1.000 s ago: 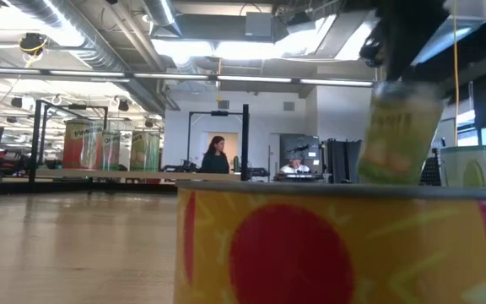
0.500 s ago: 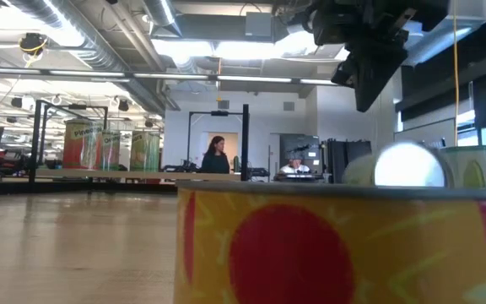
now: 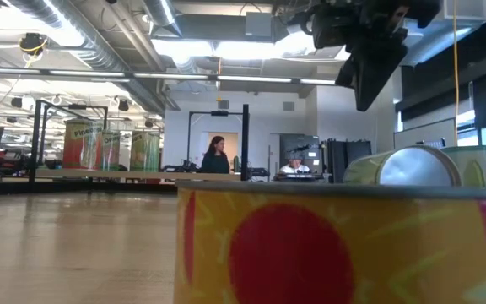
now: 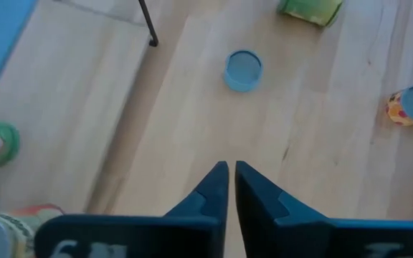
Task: Pick and place cans onto a shelf
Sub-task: Put the canned pears can on the shelf
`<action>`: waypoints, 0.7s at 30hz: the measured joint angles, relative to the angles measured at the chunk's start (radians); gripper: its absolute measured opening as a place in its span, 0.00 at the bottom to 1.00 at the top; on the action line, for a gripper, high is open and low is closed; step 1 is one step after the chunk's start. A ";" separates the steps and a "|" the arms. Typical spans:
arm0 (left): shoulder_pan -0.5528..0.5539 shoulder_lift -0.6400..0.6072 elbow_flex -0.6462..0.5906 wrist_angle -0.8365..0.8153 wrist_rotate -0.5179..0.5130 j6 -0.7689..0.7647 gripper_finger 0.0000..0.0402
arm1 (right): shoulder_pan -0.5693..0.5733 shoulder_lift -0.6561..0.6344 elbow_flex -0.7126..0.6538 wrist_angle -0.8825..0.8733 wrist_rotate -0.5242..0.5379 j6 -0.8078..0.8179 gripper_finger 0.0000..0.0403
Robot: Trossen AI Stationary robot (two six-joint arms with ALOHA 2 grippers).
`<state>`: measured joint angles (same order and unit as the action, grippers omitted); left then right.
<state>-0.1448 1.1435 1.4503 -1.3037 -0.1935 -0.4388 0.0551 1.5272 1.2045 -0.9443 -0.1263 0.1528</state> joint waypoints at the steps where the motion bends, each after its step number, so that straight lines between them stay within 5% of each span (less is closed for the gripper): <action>1: 0.000 0.000 -0.009 0.002 0.007 -0.006 0.08 | 0.000 0.000 0.000 0.000 0.000 0.000 0.07; 10: 0.000 0.001 -0.196 0.178 0.054 0.073 0.14 | 0.000 0.000 0.000 0.000 0.001 -0.017 0.08; 21: -0.072 0.001 -0.562 0.999 0.107 0.317 0.14 | -0.046 0.000 0.000 -0.021 0.001 0.160 0.08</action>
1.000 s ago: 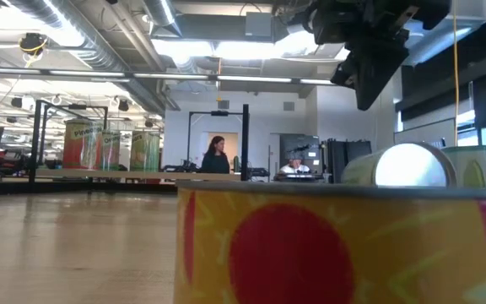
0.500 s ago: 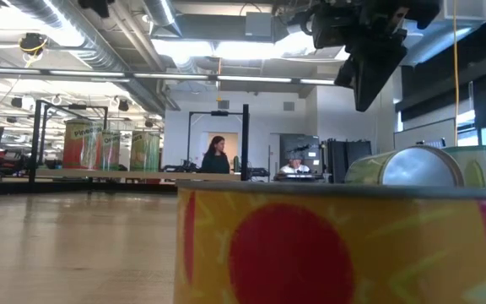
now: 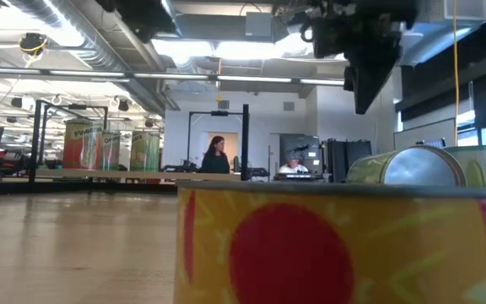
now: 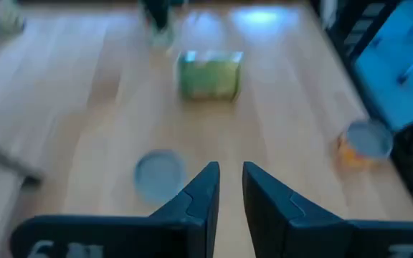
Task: Pick and place cans onto a shelf
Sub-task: Put the canned pears can on the shelf
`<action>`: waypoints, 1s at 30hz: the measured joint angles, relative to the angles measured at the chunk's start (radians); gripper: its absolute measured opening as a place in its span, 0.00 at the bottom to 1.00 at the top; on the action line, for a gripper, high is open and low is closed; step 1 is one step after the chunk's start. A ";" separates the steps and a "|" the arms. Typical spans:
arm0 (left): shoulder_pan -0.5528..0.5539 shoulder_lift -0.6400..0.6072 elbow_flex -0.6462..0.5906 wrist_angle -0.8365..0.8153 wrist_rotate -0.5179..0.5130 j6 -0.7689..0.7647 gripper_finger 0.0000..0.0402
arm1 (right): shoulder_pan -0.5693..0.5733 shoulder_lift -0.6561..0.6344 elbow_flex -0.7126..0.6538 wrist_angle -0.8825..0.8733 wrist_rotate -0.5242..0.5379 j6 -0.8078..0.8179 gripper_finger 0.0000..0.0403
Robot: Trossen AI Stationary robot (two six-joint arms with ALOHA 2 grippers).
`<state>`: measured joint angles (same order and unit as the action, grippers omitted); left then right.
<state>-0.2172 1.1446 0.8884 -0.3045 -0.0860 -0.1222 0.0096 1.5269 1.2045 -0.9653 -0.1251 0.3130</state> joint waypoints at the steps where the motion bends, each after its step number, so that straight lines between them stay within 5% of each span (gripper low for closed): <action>1: -0.012 0.002 -0.033 0.077 -0.001 0.001 0.14 | -0.011 0.000 0.000 -0.005 0.000 0.006 0.08; 8: -0.118 0.118 -0.132 0.481 -0.144 -0.031 0.14 | -0.096 0.000 0.000 -0.009 -0.072 -0.029 0.08; 17: -0.189 0.377 0.012 0.503 -0.295 -0.079 0.14 | -0.157 0.001 0.000 -0.084 -0.232 -0.249 0.08; 26: -0.179 0.624 0.196 0.502 -0.293 -0.081 0.14 | -0.220 0.003 -0.005 -0.124 -0.194 -0.320 0.08; 30: -0.155 0.715 0.260 0.501 -0.253 -0.088 0.14 | -0.255 0.003 -0.090 -0.118 -0.307 -0.322 0.08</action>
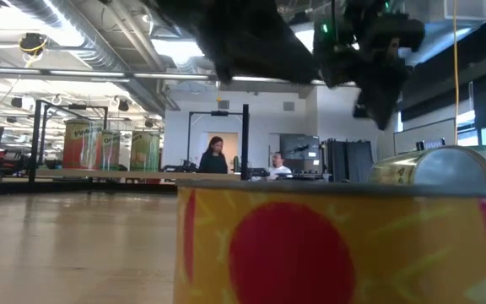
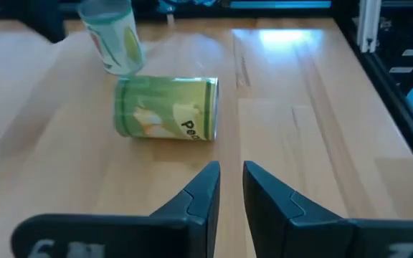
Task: Pick and place cans onto a shelf
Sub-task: Put the canned pears can on the shelf
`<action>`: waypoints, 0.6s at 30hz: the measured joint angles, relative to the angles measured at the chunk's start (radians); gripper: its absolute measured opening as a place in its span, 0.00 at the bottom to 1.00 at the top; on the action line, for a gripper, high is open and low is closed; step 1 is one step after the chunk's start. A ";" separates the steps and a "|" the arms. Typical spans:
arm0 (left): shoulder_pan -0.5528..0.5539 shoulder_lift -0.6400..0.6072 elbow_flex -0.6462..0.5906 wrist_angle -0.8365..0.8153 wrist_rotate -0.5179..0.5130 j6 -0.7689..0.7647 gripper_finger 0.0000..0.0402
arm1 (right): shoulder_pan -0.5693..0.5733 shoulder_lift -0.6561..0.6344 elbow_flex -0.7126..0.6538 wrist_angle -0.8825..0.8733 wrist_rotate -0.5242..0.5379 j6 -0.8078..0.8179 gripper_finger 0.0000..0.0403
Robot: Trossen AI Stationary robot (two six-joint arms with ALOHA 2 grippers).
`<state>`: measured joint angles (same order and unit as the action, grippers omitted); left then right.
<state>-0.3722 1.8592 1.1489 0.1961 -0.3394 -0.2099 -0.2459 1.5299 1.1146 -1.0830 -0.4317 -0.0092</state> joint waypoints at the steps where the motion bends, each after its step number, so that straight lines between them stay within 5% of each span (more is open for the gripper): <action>1: 0.005 0.024 0.017 0.002 0.012 -0.004 0.14 | -0.004 0.000 -0.032 0.013 -0.036 -0.001 0.08; 9: 0.034 0.179 0.151 0.005 0.138 0.004 0.14 | -0.006 0.001 -0.223 0.098 -0.050 0.004 0.08; 18: 0.061 0.261 0.217 0.000 0.203 0.030 0.14 | -0.006 0.001 -0.291 0.347 -0.007 0.002 0.08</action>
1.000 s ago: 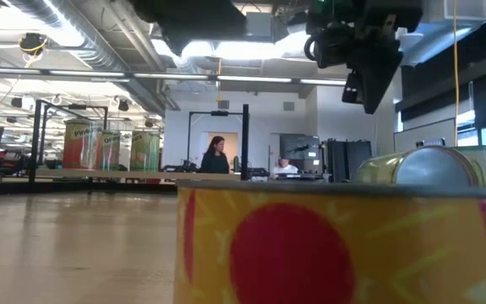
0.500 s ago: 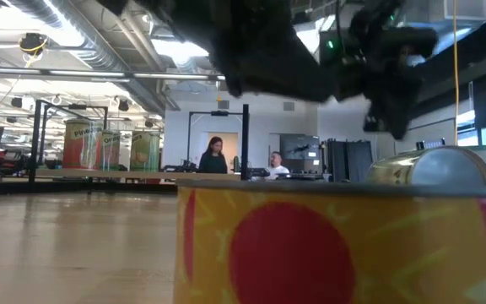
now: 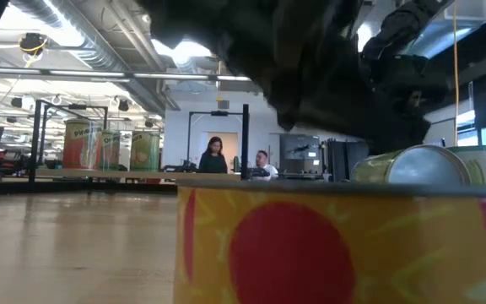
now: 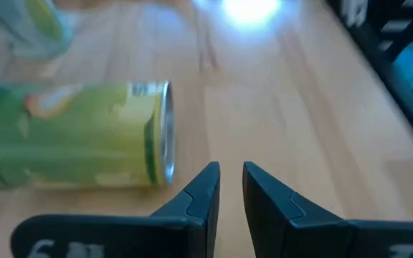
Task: Pick and place cans onto a shelf
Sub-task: Put the canned pears can on the shelf
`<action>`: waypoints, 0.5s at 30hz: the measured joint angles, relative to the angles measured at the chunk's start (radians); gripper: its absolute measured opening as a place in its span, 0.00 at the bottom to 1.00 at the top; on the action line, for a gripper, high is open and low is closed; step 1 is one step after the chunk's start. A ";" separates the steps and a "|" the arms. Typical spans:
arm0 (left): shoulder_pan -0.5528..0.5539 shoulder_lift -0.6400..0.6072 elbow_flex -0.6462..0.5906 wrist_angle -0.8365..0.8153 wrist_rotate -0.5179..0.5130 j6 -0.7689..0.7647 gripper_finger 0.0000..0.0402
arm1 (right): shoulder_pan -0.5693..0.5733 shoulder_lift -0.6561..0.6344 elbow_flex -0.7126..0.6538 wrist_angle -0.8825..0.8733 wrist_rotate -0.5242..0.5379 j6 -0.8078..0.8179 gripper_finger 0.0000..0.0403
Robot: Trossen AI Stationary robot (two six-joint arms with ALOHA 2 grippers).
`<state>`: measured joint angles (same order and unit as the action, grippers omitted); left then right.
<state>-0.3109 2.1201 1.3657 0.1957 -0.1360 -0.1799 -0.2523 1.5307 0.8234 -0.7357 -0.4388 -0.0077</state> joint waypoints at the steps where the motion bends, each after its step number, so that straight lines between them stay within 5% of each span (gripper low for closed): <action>1: 0.001 0.005 -0.001 -0.004 0.000 0.000 0.14 | 0.000 0.000 0.000 0.016 0.001 -0.005 0.08; 15: 0.017 0.038 -0.002 0.002 -0.007 0.005 0.14 | 0.000 0.001 -0.002 0.117 -0.036 -0.027 0.08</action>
<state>-0.2937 2.1584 1.3640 0.1979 -0.1434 -0.1748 -0.2523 1.5318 0.8214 -0.6192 -0.4752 -0.0349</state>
